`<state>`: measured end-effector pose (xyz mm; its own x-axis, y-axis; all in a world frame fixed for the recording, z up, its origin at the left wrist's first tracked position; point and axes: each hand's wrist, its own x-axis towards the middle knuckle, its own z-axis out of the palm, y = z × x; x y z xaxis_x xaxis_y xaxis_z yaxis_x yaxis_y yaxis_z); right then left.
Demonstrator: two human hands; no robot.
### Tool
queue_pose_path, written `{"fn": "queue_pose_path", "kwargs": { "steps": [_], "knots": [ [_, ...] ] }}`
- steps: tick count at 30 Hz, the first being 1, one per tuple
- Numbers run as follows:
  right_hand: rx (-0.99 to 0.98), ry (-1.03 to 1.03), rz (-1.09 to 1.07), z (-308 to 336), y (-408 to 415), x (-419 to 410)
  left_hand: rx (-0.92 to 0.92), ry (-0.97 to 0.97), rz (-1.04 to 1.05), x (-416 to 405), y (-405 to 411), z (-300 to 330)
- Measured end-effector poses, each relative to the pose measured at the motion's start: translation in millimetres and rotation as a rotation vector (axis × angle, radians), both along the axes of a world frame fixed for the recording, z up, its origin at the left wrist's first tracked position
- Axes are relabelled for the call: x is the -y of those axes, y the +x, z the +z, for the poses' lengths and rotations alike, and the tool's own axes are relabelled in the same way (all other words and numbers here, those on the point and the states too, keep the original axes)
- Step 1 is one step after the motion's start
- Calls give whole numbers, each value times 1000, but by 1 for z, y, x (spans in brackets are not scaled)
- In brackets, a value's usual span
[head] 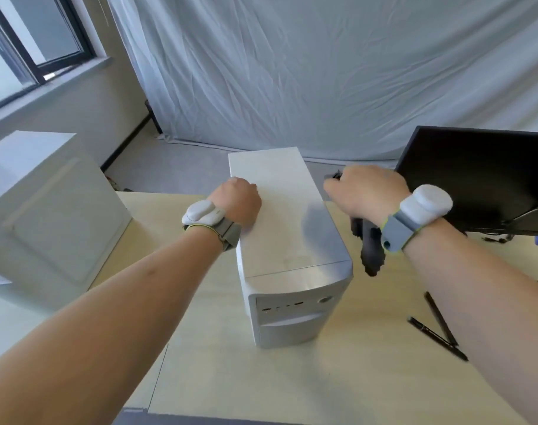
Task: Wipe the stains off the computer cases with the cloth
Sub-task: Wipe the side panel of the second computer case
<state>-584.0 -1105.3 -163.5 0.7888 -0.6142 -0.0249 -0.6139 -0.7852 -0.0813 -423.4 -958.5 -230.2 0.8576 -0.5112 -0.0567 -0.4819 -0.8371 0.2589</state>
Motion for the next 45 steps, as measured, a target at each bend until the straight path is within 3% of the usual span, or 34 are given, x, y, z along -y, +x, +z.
{"fn": "queue_pose_path", "kwargs": {
  "steps": [6,11,16,23,31,37,41,45],
  "knots": [
    [234,81,253,-13,88,38,-119,-193,264,15,-36,-10],
    [123,184,471,-53,138,48,-135,-235,565,38,-51,-27],
    [58,136,512,-63,173,55,-21,-153,562,42,-55,-42],
    [48,226,380,-67,216,72,3,-88,538,40,-56,-39],
    [105,137,263,-75,205,83,107,-10,331,29,-38,-48],
    [75,81,23,-77,155,106,126,-14,-101,15,5,-42],
    [44,36,-195,-78,96,112,198,162,-258,23,46,-33],
    [-67,-21,-354,-78,39,89,291,340,-289,45,80,-20]
  ]
}}
